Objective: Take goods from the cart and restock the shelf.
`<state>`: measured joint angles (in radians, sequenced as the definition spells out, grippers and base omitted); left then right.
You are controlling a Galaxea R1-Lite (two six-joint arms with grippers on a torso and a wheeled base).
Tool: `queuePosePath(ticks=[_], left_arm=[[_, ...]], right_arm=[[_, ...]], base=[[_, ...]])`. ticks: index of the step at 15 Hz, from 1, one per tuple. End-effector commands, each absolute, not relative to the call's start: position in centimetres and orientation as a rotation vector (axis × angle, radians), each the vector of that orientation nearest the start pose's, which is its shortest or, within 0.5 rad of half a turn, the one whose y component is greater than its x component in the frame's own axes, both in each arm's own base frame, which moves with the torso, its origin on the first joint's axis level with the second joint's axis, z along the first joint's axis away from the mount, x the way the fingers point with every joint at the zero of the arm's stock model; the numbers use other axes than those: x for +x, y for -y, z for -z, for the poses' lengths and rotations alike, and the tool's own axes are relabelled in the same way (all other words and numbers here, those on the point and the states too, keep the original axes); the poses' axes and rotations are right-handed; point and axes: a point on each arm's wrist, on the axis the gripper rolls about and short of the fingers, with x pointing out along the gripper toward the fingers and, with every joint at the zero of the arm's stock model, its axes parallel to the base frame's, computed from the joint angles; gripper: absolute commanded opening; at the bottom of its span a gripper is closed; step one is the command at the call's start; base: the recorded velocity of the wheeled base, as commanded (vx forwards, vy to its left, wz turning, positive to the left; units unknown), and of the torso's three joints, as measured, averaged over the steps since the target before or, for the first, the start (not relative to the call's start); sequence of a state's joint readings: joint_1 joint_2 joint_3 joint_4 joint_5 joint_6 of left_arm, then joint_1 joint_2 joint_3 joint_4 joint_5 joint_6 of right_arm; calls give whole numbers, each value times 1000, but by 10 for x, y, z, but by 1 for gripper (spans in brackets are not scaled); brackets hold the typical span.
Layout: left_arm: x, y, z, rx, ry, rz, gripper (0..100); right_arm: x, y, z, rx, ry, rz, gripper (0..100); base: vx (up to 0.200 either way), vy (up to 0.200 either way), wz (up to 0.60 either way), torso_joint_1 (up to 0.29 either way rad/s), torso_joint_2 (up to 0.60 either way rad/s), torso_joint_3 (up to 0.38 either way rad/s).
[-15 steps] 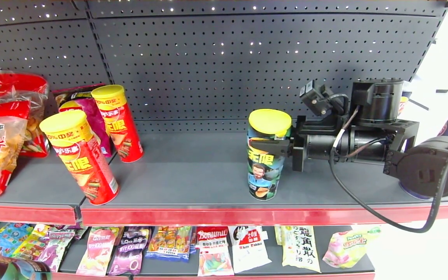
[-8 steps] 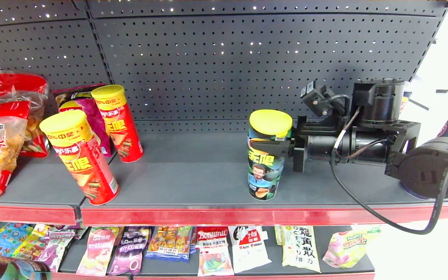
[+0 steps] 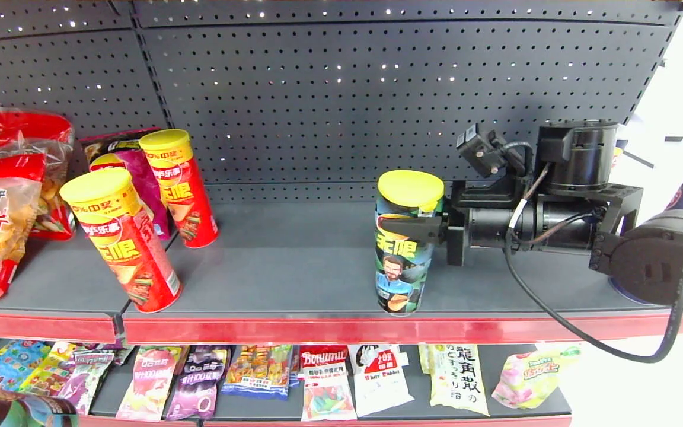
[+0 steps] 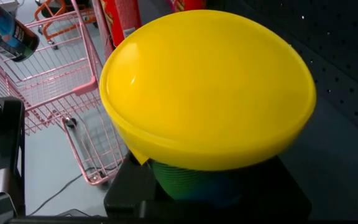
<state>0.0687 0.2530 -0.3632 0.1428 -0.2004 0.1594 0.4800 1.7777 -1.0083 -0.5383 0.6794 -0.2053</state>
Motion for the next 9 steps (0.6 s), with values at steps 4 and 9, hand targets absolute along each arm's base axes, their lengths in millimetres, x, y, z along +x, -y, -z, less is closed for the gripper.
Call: queuePosePath(ticks=[4, 9], left_arm=[[-24, 6, -165, 156, -15, 132, 0], [-24, 6, -165, 156, -15, 132, 0]], right_arm=[[288, -168, -202, -164, -118, -1180, 100], [282, -163, -200, -160, -123, -1165, 100]], base=[[0, 0, 0, 0, 0, 0], [0, 0, 0, 0, 0, 0]])
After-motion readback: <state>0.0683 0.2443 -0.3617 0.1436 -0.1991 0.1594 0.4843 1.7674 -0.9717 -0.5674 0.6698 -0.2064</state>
